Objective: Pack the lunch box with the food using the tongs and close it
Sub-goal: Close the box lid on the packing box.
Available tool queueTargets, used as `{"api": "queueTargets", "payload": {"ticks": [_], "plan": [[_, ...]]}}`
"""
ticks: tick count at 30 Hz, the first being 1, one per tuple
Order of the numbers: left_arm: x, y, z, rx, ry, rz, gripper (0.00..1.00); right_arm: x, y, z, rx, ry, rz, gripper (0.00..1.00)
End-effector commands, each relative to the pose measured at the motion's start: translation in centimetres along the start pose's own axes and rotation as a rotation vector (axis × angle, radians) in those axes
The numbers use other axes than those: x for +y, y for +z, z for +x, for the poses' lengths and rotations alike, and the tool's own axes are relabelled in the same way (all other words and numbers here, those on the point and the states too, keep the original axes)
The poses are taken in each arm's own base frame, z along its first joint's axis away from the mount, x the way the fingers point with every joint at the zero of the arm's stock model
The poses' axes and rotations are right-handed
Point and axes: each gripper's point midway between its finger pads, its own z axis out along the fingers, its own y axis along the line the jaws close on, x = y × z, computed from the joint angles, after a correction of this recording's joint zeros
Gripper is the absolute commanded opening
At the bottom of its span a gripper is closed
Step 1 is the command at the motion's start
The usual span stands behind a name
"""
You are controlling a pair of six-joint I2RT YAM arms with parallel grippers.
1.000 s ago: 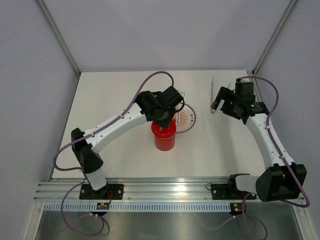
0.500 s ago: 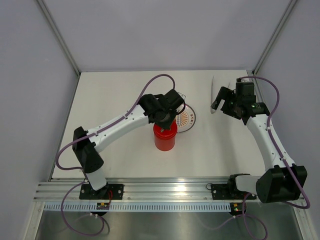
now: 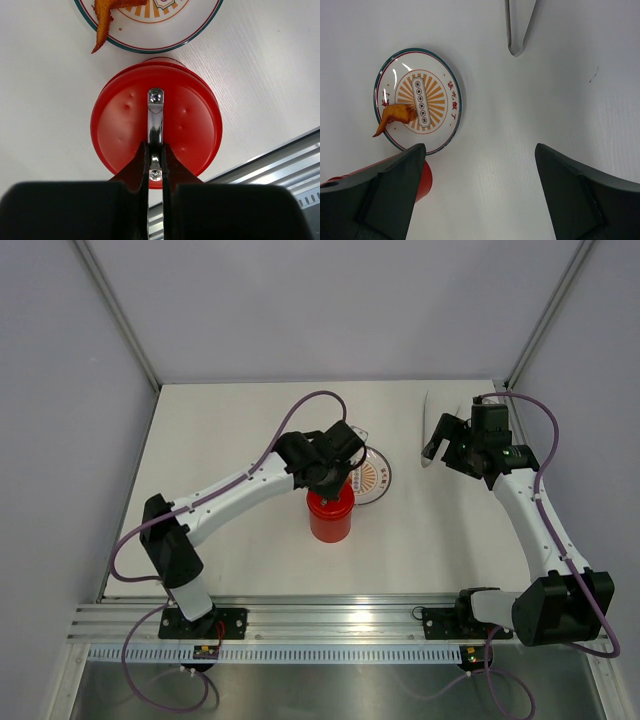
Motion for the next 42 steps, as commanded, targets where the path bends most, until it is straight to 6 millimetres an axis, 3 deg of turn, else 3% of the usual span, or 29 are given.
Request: {"api": "queueTargets", "payload": {"ticks": [1, 12, 20, 26, 27, 30, 42], "plan": [[0.3, -0.5, -0.2, -0.022, -0.035, 0.051, 0.00, 0.8, -1.0, -0.8, -0.026, 0.002, -0.032, 0.98], [0.4, 1.9, 1.9, 0.035, -0.060, 0.057, 0.00, 0.8, -1.2, -0.7, -0.025, 0.004, -0.035, 0.98], [1.1, 2.2, 2.3, 0.048, -0.063, 0.016, 0.00, 1.0, -1.6, -0.8, -0.029, 0.002, -0.042, 0.98], [1.4, 2.0, 1.9, 0.048, -0.061, -0.007, 0.19, 1.3, -2.1, -1.0, -0.036, 0.003, -0.054, 0.98], [1.4, 1.9, 1.8, 0.045, -0.062, -0.006, 0.31, 1.2, -2.2, -1.1, -0.038, 0.002, -0.053, 0.98], [1.4, 1.5, 1.4, 0.029, -0.058, -0.006, 0.42, 1.3, -2.5, -1.2, -0.043, 0.003, -0.056, 0.98], [1.1, -0.8, -0.2, -0.032, -0.062, 0.026, 0.44, 2.0, -3.5, -1.8, -0.056, 0.000, -0.083, 0.98]]}}
